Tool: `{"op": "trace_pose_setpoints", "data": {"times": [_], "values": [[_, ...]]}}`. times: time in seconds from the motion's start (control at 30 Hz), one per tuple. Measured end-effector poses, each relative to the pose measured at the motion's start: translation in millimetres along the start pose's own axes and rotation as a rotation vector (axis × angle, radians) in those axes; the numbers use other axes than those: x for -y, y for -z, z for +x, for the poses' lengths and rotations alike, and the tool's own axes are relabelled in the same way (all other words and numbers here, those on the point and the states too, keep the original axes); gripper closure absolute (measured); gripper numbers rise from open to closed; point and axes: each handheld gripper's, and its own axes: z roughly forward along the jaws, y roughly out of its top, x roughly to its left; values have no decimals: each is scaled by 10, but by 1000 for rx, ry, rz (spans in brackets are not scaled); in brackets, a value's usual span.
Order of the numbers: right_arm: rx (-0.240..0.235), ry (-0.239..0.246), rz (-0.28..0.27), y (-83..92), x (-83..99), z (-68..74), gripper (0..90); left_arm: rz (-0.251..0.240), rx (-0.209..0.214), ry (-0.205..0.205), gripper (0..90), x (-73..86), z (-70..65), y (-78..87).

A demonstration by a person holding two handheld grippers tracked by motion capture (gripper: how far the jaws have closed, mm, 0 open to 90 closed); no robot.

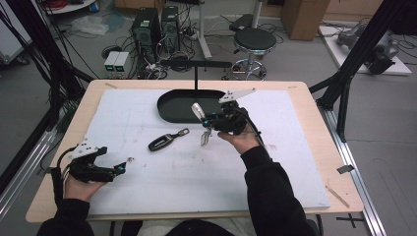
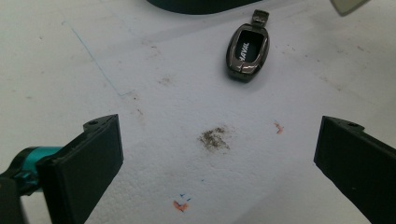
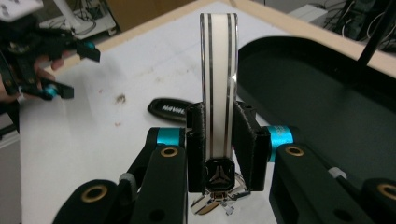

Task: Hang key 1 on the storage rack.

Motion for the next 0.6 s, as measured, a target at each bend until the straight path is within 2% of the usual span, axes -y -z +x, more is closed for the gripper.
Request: {"op": "trace_pose_setpoints", "data": {"times": [0.17,0.33,0.5,0.6], "values": [[7,4,-18,52,-84,-74,759,0,1,-2,17,0,1,-1],[-1,-25,-45,123,-135,-181,759,-1,5,1,18,0,5,-7],[-11,-35,-53,105,-245,-247,759,4,9,-3,17,1,8,-15],[-9,-21,-45,94,-317,-255,759,1,9,-2,17,2,8,-13]]}}
